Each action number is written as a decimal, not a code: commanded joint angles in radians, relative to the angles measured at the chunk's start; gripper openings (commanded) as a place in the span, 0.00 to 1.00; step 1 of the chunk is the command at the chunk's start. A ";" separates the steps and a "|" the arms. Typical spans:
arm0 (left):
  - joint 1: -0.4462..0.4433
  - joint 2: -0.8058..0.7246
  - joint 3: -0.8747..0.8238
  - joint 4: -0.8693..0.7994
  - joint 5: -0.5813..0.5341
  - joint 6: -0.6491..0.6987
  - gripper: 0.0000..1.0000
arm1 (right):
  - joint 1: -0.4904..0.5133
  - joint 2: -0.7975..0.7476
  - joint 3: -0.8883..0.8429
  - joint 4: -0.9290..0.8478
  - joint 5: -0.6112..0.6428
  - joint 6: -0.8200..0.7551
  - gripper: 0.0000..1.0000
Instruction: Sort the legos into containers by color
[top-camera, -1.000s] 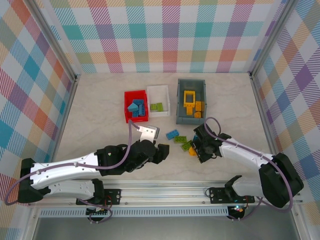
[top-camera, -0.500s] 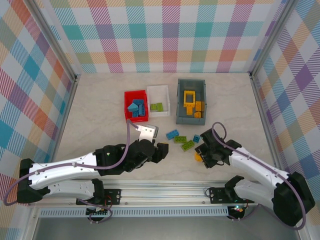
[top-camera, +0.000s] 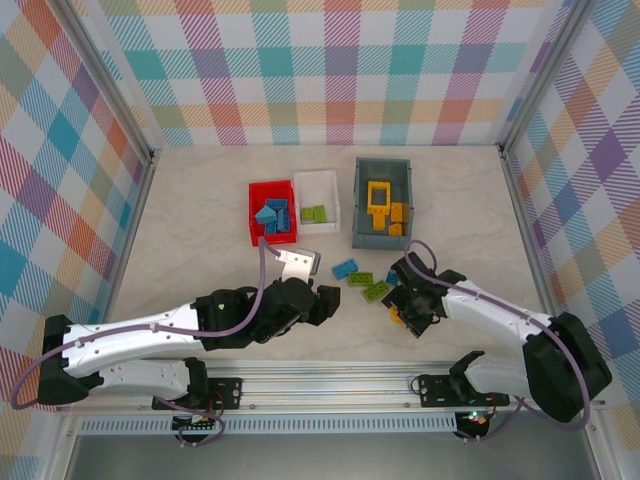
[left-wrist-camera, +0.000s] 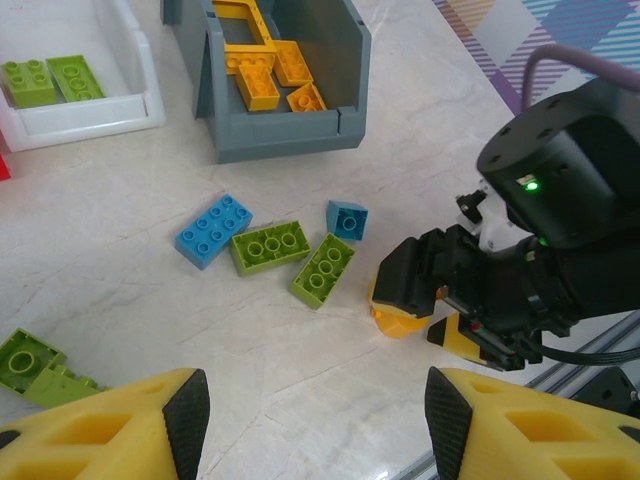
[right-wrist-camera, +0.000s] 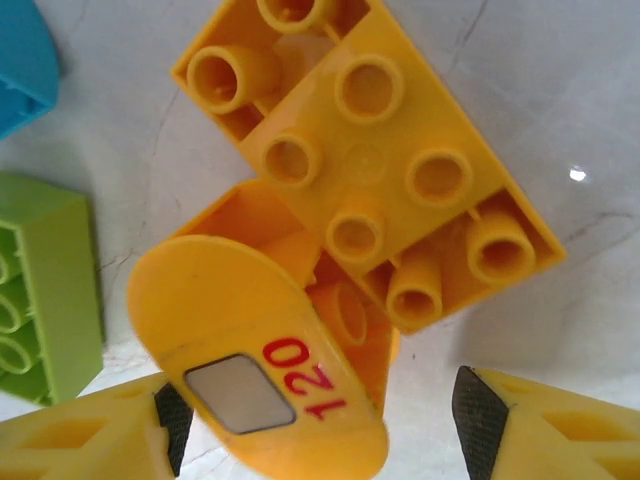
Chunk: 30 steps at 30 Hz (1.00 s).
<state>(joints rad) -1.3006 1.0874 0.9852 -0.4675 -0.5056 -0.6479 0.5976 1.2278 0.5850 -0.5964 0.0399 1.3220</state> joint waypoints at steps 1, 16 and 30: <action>-0.009 -0.005 0.014 0.009 0.003 -0.016 0.61 | -0.017 0.053 0.048 0.019 0.004 -0.116 0.72; -0.008 -0.007 0.003 0.018 0.008 -0.016 0.61 | -0.039 0.139 0.082 0.038 -0.011 -0.243 0.41; -0.005 0.146 0.219 0.009 0.012 0.055 0.61 | -0.084 0.047 0.487 -0.043 0.024 -0.630 0.31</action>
<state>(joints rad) -1.3003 1.1942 1.1435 -0.4683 -0.4950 -0.6327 0.5652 1.2312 0.9989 -0.6846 0.1081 0.8810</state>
